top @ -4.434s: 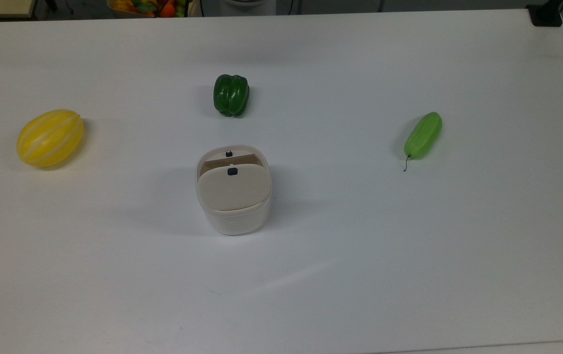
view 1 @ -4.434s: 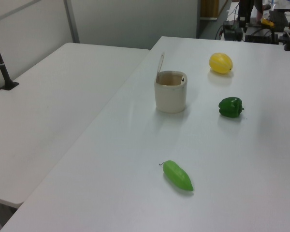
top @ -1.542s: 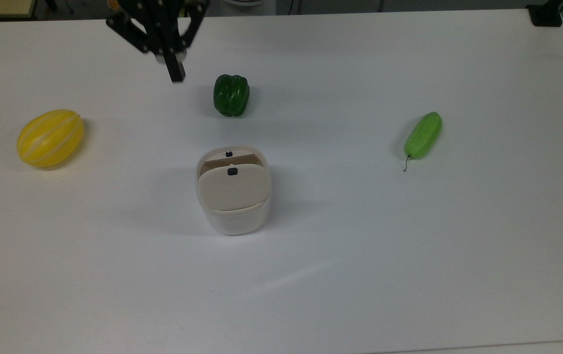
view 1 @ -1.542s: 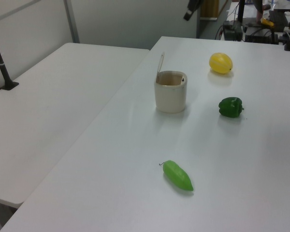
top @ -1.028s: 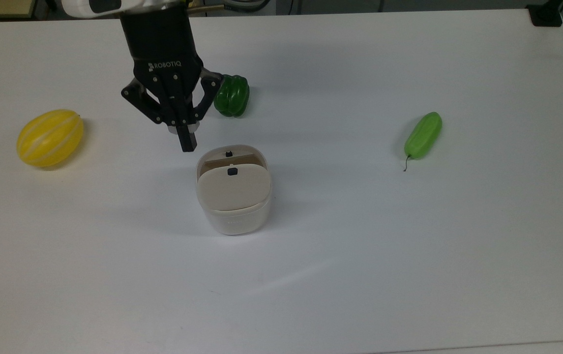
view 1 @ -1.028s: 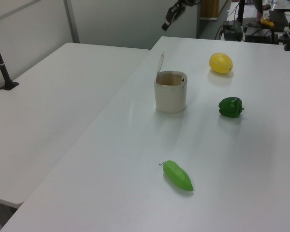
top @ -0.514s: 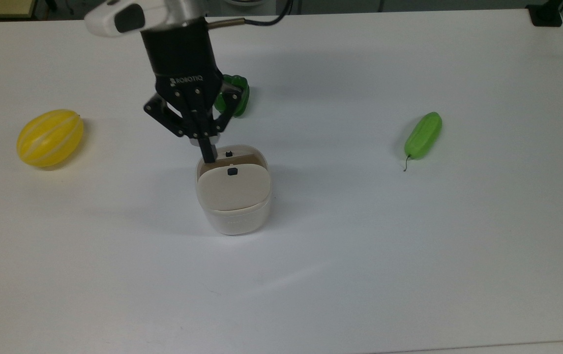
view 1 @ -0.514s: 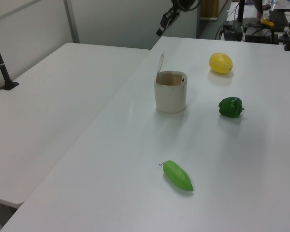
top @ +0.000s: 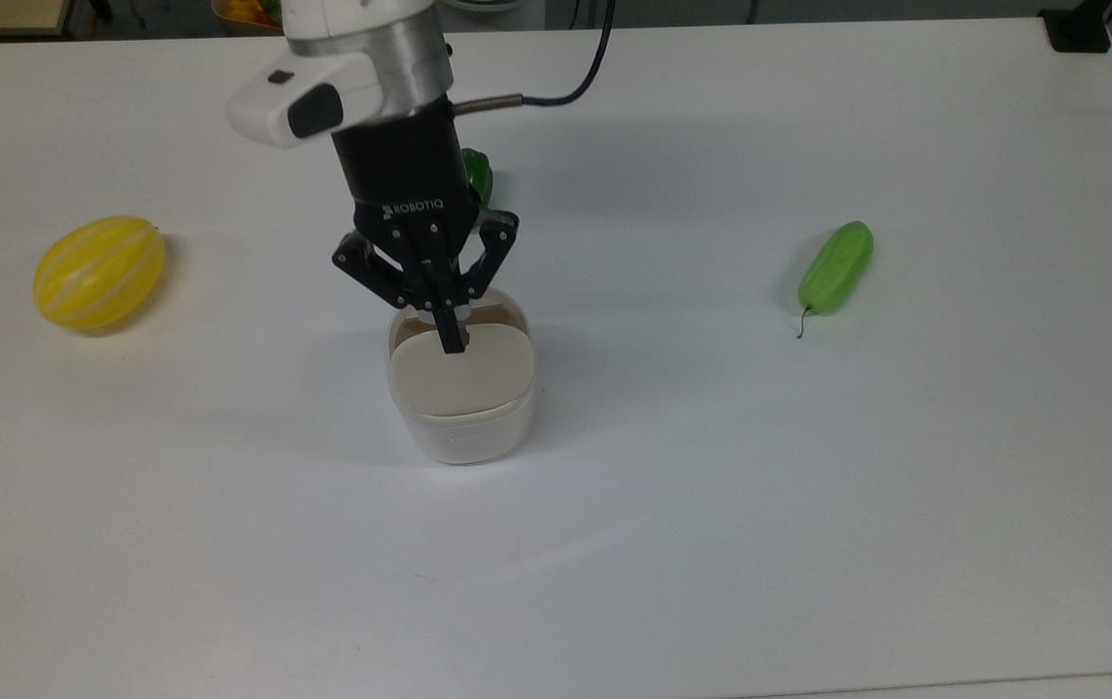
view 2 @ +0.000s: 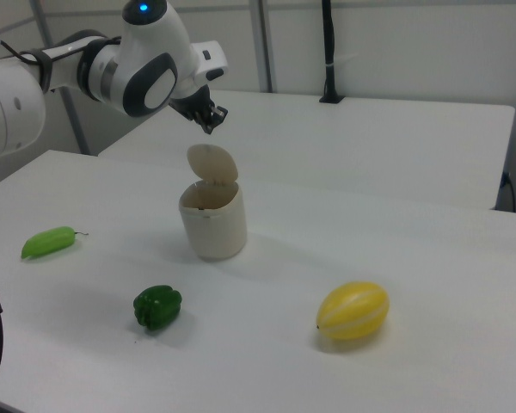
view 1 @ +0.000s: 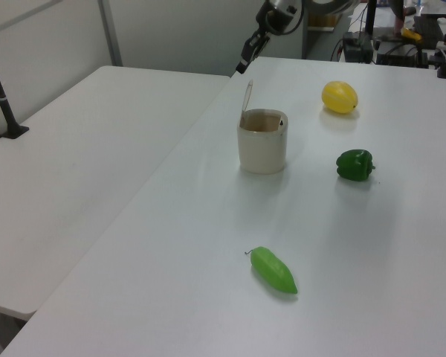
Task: Close garbage bin
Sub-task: 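Push the raised lid down onto the bin rim with the gripper tips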
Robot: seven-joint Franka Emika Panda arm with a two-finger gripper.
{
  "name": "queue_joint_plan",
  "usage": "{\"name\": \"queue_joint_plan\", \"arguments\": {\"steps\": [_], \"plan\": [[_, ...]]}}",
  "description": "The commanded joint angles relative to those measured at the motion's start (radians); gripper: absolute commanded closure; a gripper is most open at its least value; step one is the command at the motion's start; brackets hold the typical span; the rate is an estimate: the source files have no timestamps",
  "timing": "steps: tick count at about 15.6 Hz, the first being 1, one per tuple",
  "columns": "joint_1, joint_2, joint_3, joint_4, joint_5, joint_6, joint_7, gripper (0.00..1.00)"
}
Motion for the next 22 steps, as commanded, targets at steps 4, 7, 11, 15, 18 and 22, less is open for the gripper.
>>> {"name": "queue_joint_plan", "arguments": {"steps": [4, 7, 11, 15, 18, 22], "plan": [[0.001, 0.007, -0.002, -0.005, -0.002, -0.051, -0.002, 1.0], [-0.002, 0.0, -0.01, -0.002, 0.0, -0.2, -0.043, 1.0], [-0.003, 0.0, -0.014, -0.003, -0.009, -0.269, -0.045, 1.0], [-0.006, 0.003, -0.014, -0.009, -0.078, -0.346, -0.047, 1.0], [-0.006, 0.009, -0.014, -0.04, -0.091, -0.352, -0.054, 1.0], [-0.009, 0.027, -0.014, -0.055, -0.1, -0.349, -0.054, 1.0]]}}
